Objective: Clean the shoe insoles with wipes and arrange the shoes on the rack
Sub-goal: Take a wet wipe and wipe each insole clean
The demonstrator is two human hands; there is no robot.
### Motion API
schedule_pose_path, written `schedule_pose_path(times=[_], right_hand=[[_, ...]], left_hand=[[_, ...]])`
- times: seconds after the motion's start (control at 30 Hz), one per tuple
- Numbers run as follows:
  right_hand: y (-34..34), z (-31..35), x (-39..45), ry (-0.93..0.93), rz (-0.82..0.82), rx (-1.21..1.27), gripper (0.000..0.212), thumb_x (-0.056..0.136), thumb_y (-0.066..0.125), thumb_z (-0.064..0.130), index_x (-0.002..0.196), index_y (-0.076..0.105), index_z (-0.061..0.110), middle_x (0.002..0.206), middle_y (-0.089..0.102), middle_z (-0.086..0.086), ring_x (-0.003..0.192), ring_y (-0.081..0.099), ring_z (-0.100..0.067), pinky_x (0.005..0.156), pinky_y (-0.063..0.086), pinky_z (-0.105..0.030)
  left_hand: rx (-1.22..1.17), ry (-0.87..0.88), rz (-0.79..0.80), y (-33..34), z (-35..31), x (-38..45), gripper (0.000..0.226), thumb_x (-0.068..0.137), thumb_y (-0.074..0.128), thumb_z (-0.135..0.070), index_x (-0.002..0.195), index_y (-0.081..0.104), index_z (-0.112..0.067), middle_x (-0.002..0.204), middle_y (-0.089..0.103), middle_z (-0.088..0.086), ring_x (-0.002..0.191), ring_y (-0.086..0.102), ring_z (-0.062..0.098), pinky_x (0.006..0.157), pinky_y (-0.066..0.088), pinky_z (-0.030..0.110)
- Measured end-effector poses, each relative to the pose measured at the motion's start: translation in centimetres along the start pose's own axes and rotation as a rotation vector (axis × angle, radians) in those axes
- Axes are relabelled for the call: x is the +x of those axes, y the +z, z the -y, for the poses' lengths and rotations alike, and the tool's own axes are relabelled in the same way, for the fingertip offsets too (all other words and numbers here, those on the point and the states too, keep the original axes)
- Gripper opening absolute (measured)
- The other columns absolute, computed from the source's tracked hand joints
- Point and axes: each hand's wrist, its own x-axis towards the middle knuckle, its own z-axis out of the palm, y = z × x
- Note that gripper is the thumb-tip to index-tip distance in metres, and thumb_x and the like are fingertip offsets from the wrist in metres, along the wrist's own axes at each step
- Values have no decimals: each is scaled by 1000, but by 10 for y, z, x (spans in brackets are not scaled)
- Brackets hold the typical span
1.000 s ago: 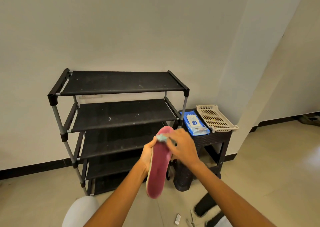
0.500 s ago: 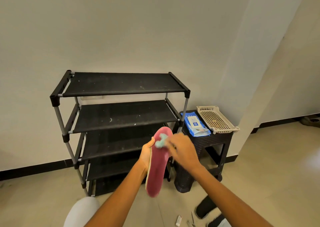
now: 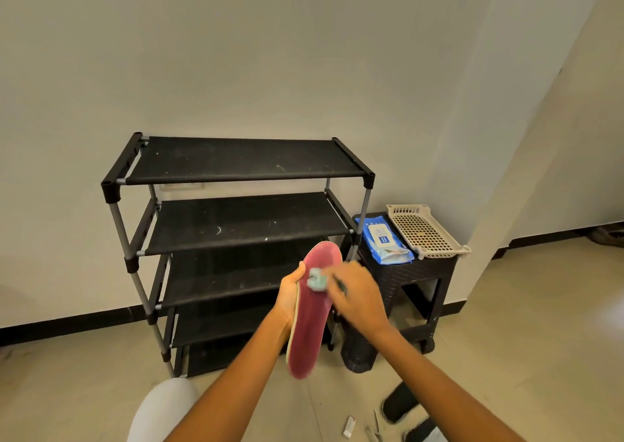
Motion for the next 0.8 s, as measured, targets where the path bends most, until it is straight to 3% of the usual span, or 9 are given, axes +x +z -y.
schedule_pose_path(times=[0.1, 0.2, 0.27, 0.33, 0.4, 0.47, 0.57, 0.67, 0.8], right_hand=[[-4, -3, 29, 259, -81, -34, 25, 96, 50, 28, 117, 61, 21, 105, 61, -1, 97, 54, -11, 84, 47, -25], [2, 8, 24, 40, 53, -106, 22, 95, 49, 31, 103, 69, 24, 95, 67, 2, 92, 55, -10, 89, 46, -32], [10, 16, 3, -106, 78, -69, 23, 93, 50, 31, 104, 69, 25, 96, 69, 6, 93, 57, -10, 89, 45, -30], [14, 17, -13, -200, 101, -28, 23, 93, 52, 30, 107, 68, 23, 99, 69, 8, 94, 57, -10, 87, 45, -26], [12, 8, -15, -333, 153, -90, 22, 92, 54, 30, 107, 69, 23, 102, 70, 9, 96, 58, -8, 88, 44, -24], [7, -4, -7, -377, 165, -195, 19, 91, 54, 29, 101, 70, 24, 99, 70, 9, 99, 57, -9, 89, 46, -27], [1, -10, 13, -161, 28, -287, 20, 90, 54, 28, 99, 71, 25, 97, 72, 7, 103, 59, -14, 94, 47, -36], [4, 1, 20, -52, -26, -255, 27, 92, 48, 33, 104, 70, 24, 98, 72, 7, 99, 59, -11, 92, 43, -31], [12, 21, -6, -91, 119, -26, 24, 88, 52, 32, 100, 71, 23, 94, 70, 8, 94, 55, -4, 88, 44, -22]], left_hand=[[-15, 19, 14, 13, 3, -4, 53, 94, 41, -44, 124, 55, -3, 105, 68, 19, 90, 65, 30, 92, 48, 45], [-74, 10, 26, 17, -2, -5, 53, 92, 42, -46, 120, 56, -3, 102, 67, 19, 88, 67, 28, 80, 55, 39], [-103, 19, 39, 13, -7, -3, 65, 87, 48, -51, 130, 51, -1, 128, 55, 22, 113, 57, 32, 98, 47, 42], [-101, 19, 18, 7, -8, -1, 73, 86, 47, -56, 135, 47, -2, 138, 48, 21, 121, 49, 34, 106, 37, 44], [-105, -16, -17, -1, -5, 1, 70, 90, 40, -58, 128, 52, -1, 123, 59, 20, 108, 59, 32, 98, 44, 43], [-72, -6, -14, 0, -1, 0, 60, 95, 33, -52, 112, 59, -1, 92, 69, 17, 79, 68, 27, 76, 55, 36], [25, 21, 11, 15, 4, 3, 51, 98, 33, -47, 98, 60, -3, 67, 67, 12, 55, 66, 21, 53, 56, 28], [-26, 24, 50, 20, -2, 4, 53, 97, 33, -47, 99, 61, -3, 73, 68, 13, 61, 68, 23, 57, 58, 30], [-110, 35, -9, 4, -11, 0, 60, 93, 37, -52, 114, 59, 0, 103, 67, 19, 90, 67, 30, 82, 55, 39]])
